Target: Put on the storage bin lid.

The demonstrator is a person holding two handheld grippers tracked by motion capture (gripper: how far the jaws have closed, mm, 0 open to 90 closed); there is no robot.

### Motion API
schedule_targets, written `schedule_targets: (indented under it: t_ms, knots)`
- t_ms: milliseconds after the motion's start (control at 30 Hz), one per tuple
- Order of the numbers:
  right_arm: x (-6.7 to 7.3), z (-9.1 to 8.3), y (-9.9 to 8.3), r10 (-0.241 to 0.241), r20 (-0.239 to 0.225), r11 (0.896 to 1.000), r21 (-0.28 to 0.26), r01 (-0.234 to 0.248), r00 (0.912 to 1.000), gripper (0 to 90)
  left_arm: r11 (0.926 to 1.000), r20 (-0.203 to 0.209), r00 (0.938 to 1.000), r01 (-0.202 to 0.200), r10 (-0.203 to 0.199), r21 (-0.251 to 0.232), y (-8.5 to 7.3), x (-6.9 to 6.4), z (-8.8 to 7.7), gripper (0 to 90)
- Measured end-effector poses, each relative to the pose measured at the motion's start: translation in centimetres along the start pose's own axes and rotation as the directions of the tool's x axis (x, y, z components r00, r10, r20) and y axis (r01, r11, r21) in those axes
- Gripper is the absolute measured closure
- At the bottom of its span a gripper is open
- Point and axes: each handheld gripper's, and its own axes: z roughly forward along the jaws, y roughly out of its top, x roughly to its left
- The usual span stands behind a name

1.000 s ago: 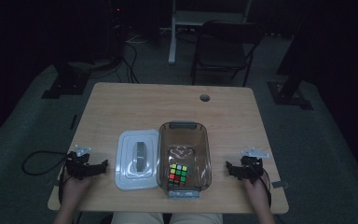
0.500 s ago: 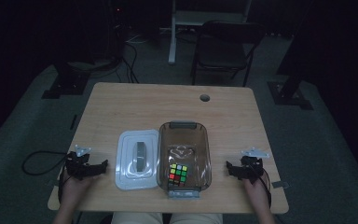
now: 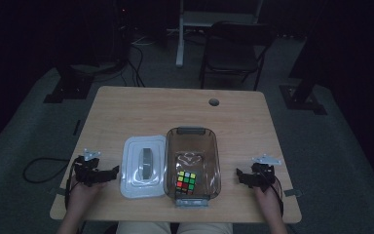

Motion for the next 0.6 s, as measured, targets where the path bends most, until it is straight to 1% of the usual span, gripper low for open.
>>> schedule_targets:
  t_ms: [133,267,433,500,600]
  knots:
    - [0.0,0.0,0.0,0.000,0.000,1.000,0.000,0.000,1.0000,12.7,0.9995,0.030,0.9991,-0.032,0.032,-0.002,0.7,-1.5,-0.3,2.6]
    - [0.0,0.0,0.0,0.000,0.000,1.000,0.000,0.000,1.0000,12.6,0.9977,0.043,0.9968,-0.067,0.068,-0.010,1.4,-2.8,-0.6,2.6]
    - [0.0,0.0,0.0,0.000,0.000,1.000,0.000,0.000,1.0000,12.7,0.9941,0.069,0.9917,-0.108,0.109,-0.015,2.2,-4.5,-0.4,2.6]
    - [0.0,0.0,0.0,0.000,0.000,1.000,0.000,0.000,1.0000,12.6,0.9929,0.078,0.9898,-0.118,0.119,-0.016,2.4,-5.1,-0.3,2.6]
    - [0.0,0.0,0.0,0.000,0.000,1.000,0.000,0.000,1.0000,12.6,0.9923,0.095,0.9879,-0.122,0.123,-0.020,2.7,-5.9,-0.1,2.6]
